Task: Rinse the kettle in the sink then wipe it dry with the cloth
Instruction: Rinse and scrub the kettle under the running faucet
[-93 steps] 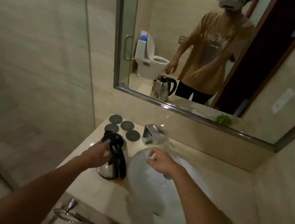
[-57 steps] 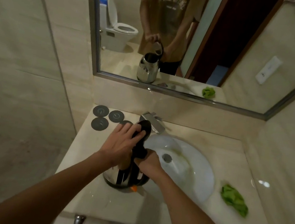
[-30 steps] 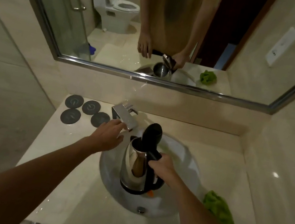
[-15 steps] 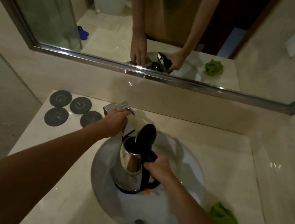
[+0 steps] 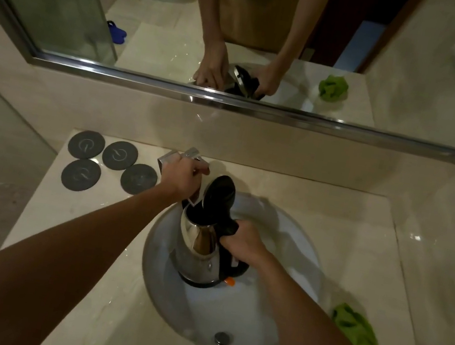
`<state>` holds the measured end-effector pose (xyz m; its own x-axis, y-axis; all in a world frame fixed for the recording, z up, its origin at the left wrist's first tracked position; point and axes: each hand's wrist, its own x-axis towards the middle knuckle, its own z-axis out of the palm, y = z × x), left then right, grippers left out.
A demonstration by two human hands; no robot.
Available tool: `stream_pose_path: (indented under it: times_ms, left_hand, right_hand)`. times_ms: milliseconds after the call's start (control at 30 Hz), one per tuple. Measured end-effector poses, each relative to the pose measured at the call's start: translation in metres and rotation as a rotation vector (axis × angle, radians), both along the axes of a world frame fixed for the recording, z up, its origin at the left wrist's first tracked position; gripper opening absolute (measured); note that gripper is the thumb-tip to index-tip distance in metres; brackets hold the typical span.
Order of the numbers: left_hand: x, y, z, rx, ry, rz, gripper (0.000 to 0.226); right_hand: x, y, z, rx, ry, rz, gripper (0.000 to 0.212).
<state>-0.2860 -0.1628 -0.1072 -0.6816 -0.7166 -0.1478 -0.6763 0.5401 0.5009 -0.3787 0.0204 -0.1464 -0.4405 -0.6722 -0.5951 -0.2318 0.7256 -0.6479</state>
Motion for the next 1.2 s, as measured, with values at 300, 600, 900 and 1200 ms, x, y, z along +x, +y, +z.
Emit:
stream_pose_path:
  times_ms: [300, 600, 900, 1200]
  left_hand:
    - [-0.007, 0.0, -0.003, 0.031, -0.075, -0.029, 0.041]
    - [-0.008, 0.002, 0.008, 0.07, -0.138, -0.023, 0.044]
    - [-0.008, 0.002, 0.01, 0.047, -0.205, -0.064, 0.044]
    - [-0.009, 0.002, 0.015, 0.066, -0.231, -0.094, 0.046]
  right_hand:
    - [-0.008, -0.007, -0.003, 0.014, -0.005, 0.028, 0.009]
    - [-0.011, -0.011, -0.006, 0.012, -0.017, 0.035, 0.008]
    - [-0.012, -0.012, -0.006, 0.022, -0.014, 0.04, 0.004]
    - [-0.015, -0.011, -0.005, 0.033, -0.042, 0.026, 0.005]
